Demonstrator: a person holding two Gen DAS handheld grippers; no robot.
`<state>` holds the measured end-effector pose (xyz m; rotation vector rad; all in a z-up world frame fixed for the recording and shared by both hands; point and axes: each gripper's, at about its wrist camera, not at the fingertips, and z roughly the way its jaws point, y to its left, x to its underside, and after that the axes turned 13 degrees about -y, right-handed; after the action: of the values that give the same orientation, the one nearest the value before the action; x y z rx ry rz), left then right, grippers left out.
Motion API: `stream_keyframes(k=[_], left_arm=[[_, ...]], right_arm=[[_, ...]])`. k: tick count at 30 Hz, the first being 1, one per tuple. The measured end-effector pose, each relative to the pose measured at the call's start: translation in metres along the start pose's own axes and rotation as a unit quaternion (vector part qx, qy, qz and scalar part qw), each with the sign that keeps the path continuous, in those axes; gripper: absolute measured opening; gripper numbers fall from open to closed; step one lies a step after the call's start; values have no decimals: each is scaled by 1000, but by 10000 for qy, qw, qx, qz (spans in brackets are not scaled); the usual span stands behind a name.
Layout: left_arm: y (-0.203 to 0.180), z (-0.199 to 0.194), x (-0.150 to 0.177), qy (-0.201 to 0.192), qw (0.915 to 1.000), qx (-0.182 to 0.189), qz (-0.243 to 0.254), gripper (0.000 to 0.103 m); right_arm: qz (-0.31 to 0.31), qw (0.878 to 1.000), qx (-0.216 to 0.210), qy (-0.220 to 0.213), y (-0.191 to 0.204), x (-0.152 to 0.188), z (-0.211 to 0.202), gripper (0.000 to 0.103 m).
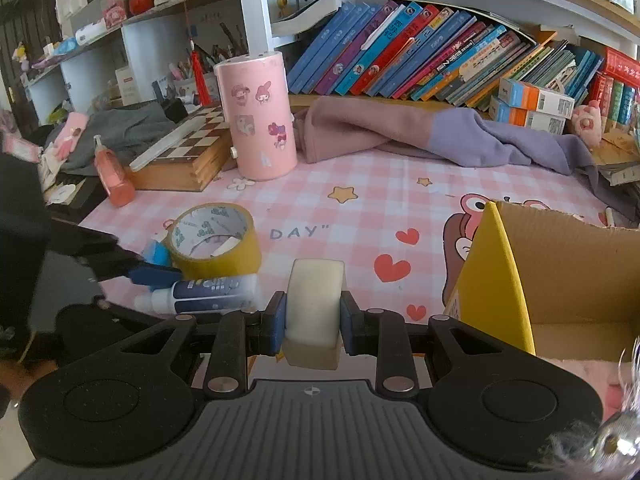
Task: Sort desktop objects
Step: 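Grasp the cream eraser with the right tool while the left tool grasps the white tube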
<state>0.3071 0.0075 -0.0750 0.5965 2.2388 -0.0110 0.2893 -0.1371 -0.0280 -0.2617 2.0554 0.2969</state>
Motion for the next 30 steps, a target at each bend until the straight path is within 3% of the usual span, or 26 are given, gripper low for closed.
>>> stream_keyframes(k=[5, 12, 16, 21, 30], left_arm=[[-4, -8, -4, 25, 9997, 231, -111, 42], [-12, 1, -6, 126, 9988, 461, -85, 42], [-2, 6, -5, 29, 9970, 526, -572, 41], [6, -2, 0, 70, 9951, 377, -912, 31], [24, -56, 8, -483, 9754, 347, -2121, 31]], right_arm=[[-4, 10000, 5, 60, 1, 2, 1, 25], [105, 9998, 85, 125, 0, 4, 2, 25], [102, 9998, 94, 128, 1, 4, 1, 25], [155, 9996, 140, 191, 0, 7, 0, 24], [108, 9997, 147, 157, 4, 10, -12, 24]])
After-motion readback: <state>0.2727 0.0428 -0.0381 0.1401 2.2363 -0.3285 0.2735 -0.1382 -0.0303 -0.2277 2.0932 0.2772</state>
